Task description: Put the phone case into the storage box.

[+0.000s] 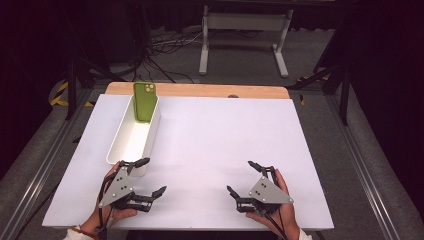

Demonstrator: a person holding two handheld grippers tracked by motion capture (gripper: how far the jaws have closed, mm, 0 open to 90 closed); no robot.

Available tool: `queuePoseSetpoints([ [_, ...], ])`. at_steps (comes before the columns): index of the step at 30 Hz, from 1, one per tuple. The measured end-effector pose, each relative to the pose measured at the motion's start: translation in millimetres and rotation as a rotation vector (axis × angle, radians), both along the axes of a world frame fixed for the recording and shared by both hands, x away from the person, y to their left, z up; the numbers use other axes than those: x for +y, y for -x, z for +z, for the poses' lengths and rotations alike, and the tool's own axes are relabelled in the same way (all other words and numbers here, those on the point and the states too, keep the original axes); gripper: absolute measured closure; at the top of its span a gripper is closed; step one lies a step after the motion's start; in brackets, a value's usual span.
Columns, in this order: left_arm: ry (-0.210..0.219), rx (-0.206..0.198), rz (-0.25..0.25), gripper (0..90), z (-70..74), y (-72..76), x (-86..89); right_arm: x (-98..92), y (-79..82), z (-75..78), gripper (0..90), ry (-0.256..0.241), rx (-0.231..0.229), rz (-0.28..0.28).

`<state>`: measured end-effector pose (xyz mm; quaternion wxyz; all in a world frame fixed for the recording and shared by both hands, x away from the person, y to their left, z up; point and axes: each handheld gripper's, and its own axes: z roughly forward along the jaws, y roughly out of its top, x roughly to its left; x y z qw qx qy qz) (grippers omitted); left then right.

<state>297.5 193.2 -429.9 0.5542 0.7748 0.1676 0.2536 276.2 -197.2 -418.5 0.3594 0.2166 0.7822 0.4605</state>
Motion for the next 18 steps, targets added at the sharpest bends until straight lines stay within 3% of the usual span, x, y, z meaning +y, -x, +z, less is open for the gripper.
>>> queuePoseSetpoints([
  [8,-0.005,0.002,-0.004,6.9,-0.6,-0.4,-1.6,0.5,-1.2,-0.1,9.2,-0.001,0.001,-0.004],
  [13,-0.008,-0.022,-0.009,6.9,1.6,2.6,0.1,2.7,-0.6,0.1,9.2,0.004,-0.005,-0.002],
  [18,0.011,-0.017,-0.003,7.2,2.7,4.2,3.1,4.6,1.2,0.3,9.2,0.013,-0.008,-0.003],
])
